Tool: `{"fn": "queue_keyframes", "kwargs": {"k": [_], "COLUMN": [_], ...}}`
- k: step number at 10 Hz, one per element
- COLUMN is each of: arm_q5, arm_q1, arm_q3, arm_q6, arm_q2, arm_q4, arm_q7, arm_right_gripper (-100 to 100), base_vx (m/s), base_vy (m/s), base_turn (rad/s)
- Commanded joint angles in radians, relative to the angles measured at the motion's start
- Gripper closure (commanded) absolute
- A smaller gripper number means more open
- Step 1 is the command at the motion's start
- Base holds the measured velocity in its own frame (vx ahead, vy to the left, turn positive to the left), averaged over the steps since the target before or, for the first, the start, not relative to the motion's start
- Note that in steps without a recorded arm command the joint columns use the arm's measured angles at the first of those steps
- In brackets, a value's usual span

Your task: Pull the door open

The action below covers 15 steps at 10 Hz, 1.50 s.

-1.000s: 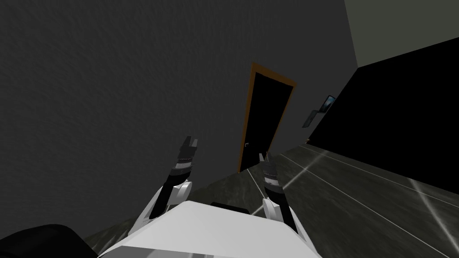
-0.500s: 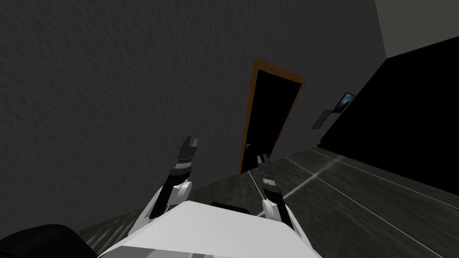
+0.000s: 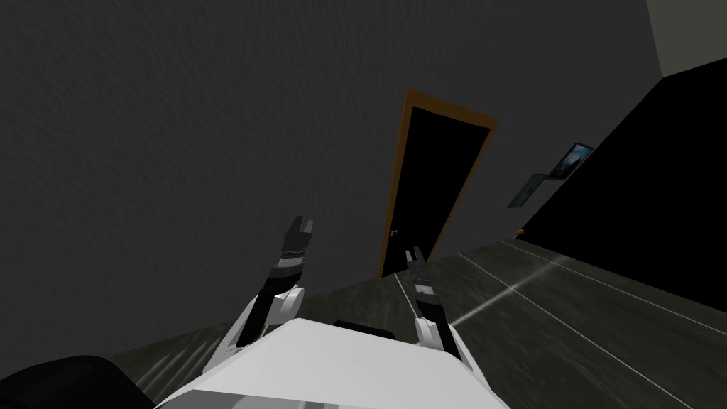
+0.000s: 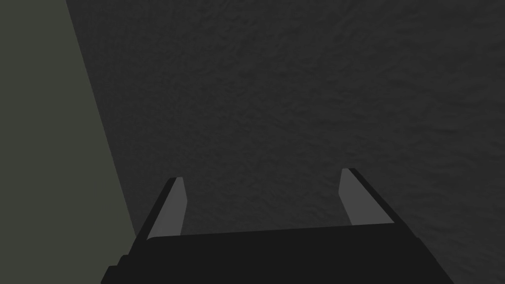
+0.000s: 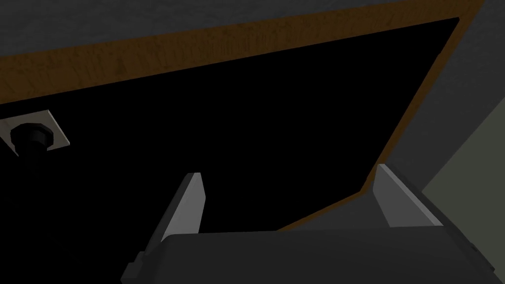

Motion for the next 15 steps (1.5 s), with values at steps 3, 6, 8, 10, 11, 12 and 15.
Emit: {"fn": "queue_keyframes", "kwargs": {"k": [3, 6, 8, 10, 11, 12, 15], "arm_q5": [-0.003, -0.005, -0.007, -0.009, -0.011, -0.011, -0.014], "arm_q1": [-0.030, -0.047, -0.065, -0.081, -0.098, -0.098, -0.130], "arm_q3": [0.001, 0.001, 0.000, 0.000, -0.001, -0.001, -0.002], "arm_q6": [-0.019, -0.027, -0.034, -0.042, -0.050, -0.050, -0.064], "arm_q2": [-0.022, -0.033, -0.043, -0.053, -0.063, -0.063, -0.082], "arm_q4": [0.095, 0.170, 0.223, 0.275, 0.308, 0.327, 0.406], "arm_q7": [-0.017, -0.025, -0.034, -0.042, -0.050, -0.050, -0.065], "arm_right_gripper": [-100, -100, -100, -100, -100, -100, -100], "base_vx": [0.035, 0.034, 0.023, 0.025, 0.022, 0.025, 0.025], "base_vy": [-0.058, -0.064, -0.063, -0.056, -0.073, -0.061, -0.061], "base_turn": [0.108, 0.091, 0.108, 0.086, 0.118, 0.078, 0.107]}}
